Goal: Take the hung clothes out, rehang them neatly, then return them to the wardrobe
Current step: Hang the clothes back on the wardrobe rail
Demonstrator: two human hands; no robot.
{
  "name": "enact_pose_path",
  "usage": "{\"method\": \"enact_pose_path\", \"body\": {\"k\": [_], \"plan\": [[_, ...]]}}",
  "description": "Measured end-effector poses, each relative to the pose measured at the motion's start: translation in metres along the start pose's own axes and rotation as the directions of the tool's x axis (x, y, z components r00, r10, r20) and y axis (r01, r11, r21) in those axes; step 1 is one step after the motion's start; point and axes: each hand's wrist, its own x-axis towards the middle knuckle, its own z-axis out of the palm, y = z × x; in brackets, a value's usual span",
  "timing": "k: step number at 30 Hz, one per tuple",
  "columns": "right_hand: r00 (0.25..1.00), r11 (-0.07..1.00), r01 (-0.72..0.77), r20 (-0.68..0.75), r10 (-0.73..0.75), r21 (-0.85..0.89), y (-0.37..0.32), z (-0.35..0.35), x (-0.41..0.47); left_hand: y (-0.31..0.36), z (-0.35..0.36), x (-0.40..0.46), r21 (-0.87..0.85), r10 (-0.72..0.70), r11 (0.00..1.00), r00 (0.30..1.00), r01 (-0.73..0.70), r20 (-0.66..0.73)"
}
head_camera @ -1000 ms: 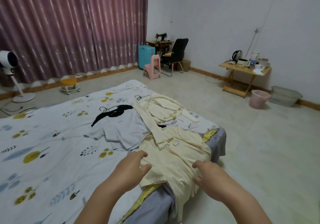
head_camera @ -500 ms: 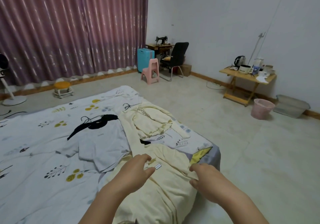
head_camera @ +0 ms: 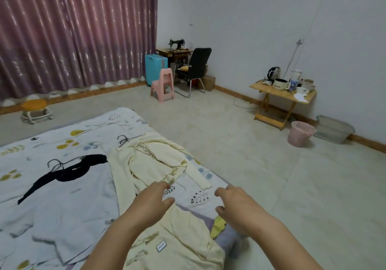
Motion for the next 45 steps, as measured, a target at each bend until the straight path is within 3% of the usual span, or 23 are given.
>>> {"method": "enact_pose_path", "body": {"k": [12, 21, 30, 38, 45], "plan": [[0.985, 0.984, 0.168, 0.058, -0.165, -0.065, 0.083, -0.055, 0.145, 0.026, 0.015, 0.139, 0.076, -0.179, 0.981, 0.984, 0.180, -0.014], [0.924, 0.909, 0.378, 0.130, -0.360, -0.173, 0.133, -0.091, 0.264, 0.069, 0.034, 0.214, -0.015, -0.398, 0.917, 0.915, 0.398, -0.065], [0.854, 0.837, 0.518, 0.173, -0.492, -0.176, 0.114, -0.085, 0.355, 0.049, 0.036, 0.254, -0.050, -0.519, 0.854, 0.847, 0.517, -0.111], [0.810, 0.796, 0.578, 0.246, -0.533, -0.179, 0.060, -0.070, 0.441, -0.011, 0.022, 0.315, -0.095, -0.555, 0.831, 0.828, 0.548, -0.084], [0.796, 0.773, 0.598, 0.274, -0.540, -0.212, 0.008, -0.049, 0.530, -0.080, 0.008, 0.392, -0.037, -0.572, 0.820, 0.817, 0.571, -0.073]]}}
